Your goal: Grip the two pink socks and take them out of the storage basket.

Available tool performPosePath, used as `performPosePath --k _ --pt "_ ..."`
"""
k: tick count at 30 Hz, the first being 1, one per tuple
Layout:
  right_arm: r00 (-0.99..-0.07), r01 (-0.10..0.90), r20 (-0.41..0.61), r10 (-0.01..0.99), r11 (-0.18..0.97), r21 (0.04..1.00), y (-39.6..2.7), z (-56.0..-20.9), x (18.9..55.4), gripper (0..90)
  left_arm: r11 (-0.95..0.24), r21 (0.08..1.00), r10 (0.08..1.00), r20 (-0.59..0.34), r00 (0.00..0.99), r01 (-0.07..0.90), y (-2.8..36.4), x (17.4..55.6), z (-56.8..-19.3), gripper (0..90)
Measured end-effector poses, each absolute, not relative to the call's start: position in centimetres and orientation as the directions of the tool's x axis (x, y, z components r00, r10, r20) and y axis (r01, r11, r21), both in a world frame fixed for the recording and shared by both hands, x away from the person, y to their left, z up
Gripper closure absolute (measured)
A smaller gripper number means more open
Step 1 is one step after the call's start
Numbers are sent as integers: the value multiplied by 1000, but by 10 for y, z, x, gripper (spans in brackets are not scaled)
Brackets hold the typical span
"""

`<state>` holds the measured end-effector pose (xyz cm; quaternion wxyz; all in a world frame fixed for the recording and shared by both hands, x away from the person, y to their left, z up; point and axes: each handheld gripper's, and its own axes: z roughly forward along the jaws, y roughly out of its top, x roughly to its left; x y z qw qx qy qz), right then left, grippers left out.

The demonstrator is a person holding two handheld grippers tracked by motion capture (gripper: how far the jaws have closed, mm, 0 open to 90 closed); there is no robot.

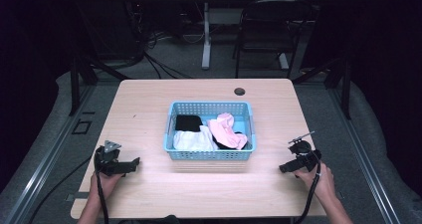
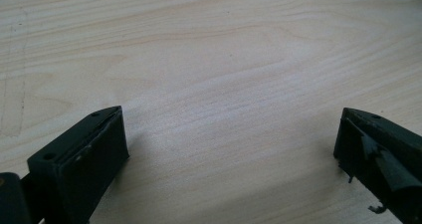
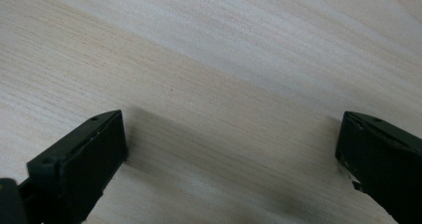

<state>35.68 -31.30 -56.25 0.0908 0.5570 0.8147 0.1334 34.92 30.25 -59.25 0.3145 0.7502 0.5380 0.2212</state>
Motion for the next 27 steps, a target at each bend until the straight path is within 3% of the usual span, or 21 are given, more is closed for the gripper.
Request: performPosePath --k 14,17,27 --pt "-361 886 10 933 340 315 -312 -563 358 0 -223 710 946 -7 323 668 303 349 -593 4" --pt "-378 892 6 926 362 272 -312 -560 361 0 -222 711 946 -7 323 667 302 349 -593 4" --pt "-364 891 40 930 336 306 -314 -541 360 0 -223 712 946 -7 325 666 303 349 -593 4"
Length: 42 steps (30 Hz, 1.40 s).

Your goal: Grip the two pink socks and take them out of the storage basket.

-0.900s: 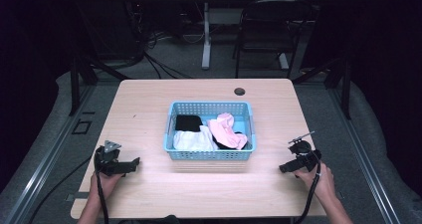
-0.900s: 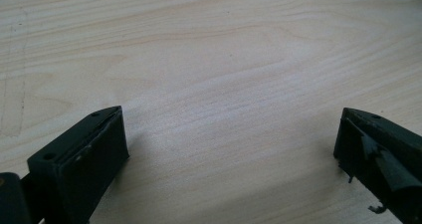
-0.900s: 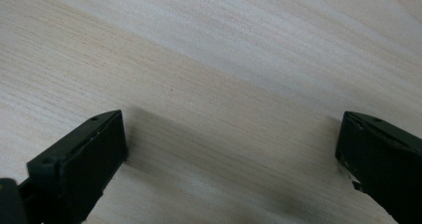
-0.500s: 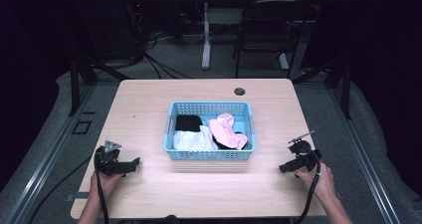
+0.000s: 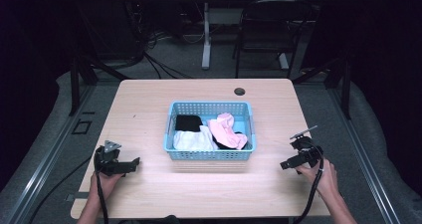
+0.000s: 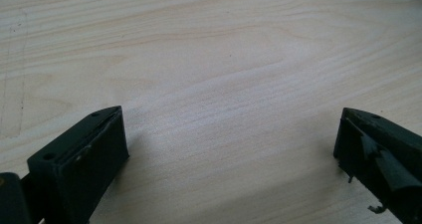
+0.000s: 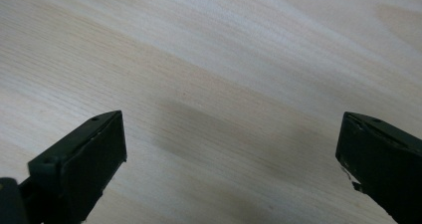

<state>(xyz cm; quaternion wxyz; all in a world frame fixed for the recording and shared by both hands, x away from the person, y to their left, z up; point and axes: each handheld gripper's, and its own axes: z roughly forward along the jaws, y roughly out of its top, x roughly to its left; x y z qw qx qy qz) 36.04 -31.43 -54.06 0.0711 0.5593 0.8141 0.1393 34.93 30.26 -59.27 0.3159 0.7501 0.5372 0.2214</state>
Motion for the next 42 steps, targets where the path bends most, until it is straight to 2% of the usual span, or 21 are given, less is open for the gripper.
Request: performPosePath --k 15,42 --pt "-392 845 29 919 347 406 -312 -495 355 2 -228 709 945 -4 327 667 303 349 -593 4" --pt "-485 774 23 874 417 476 -283 -443 365 21 -226 711 946 -4 325 666 303 349 -593 5"
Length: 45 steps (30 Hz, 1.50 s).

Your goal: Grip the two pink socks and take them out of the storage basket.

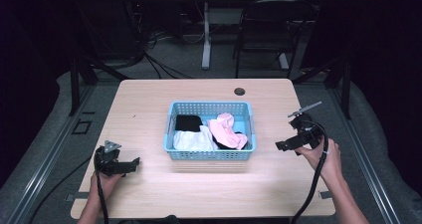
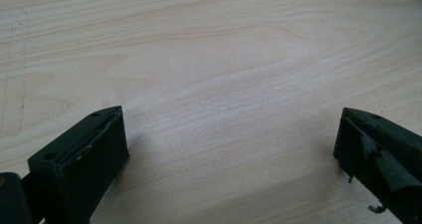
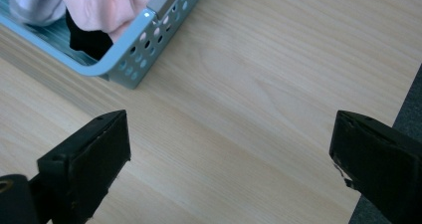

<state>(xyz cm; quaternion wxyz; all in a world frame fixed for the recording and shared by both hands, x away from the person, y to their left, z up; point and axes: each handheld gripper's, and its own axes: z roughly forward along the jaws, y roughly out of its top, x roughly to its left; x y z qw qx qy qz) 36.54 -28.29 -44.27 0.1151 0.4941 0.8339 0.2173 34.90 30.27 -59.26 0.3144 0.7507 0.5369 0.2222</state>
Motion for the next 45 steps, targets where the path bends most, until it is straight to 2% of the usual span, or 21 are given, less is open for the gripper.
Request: performPosePath --k 15,23,45 --pt "-548 731 31 836 461 503 -247 -413 386 20 -227 708 945 -5 327 668 303 349 -592 5" --pt "-581 722 43 813 490 488 -225 -408 398 19 -227 709 945 -4 326 668 303 349 -592 5" --pt "-663 697 105 741 560 449 -153 -435 425 18 -226 711 946 -4 325 666 303 349 -593 5"
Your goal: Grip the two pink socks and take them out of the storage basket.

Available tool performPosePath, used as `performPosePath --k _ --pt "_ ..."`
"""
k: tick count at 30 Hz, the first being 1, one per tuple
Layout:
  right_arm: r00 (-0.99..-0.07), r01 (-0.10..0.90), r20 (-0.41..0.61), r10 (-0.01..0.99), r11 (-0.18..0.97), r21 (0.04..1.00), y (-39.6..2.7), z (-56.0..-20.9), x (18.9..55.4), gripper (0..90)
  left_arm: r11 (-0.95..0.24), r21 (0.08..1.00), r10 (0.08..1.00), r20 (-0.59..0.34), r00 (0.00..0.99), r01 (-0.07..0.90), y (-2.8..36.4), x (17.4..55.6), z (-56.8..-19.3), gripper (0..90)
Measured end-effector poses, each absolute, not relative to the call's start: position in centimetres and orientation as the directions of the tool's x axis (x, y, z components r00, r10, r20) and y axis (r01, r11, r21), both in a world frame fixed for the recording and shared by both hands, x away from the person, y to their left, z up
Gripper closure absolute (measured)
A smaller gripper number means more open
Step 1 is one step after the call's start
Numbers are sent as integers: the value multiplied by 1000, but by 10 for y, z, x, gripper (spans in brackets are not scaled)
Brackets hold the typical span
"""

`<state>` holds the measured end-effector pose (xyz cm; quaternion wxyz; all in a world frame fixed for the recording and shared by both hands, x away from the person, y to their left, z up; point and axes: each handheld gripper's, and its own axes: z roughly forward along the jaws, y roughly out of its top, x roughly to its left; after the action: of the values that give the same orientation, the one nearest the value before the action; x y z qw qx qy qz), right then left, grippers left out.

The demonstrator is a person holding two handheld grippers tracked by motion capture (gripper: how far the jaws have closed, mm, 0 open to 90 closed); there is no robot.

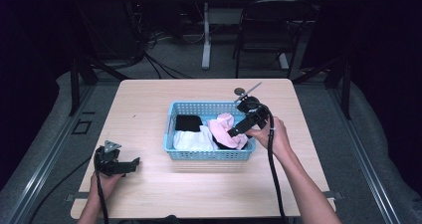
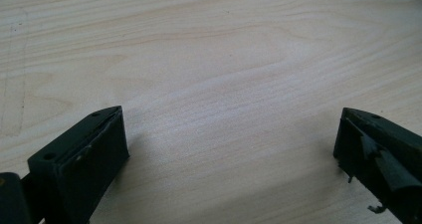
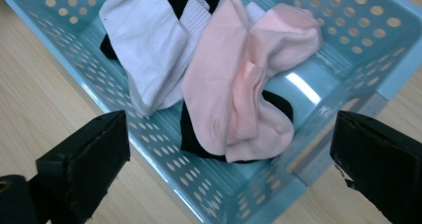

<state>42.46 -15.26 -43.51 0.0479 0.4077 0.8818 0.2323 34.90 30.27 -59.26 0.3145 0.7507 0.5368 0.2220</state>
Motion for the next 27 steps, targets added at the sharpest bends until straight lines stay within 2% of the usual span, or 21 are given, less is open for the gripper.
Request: performPosePath --k 14,27 --pt "-676 705 157 720 570 422 -123 -462 438 45 -226 710 946 -4 325 666 303 349 -593 5" --pt "-672 728 192 715 589 350 -102 -488 456 160 -226 710 946 -4 325 666 303 349 -593 5"
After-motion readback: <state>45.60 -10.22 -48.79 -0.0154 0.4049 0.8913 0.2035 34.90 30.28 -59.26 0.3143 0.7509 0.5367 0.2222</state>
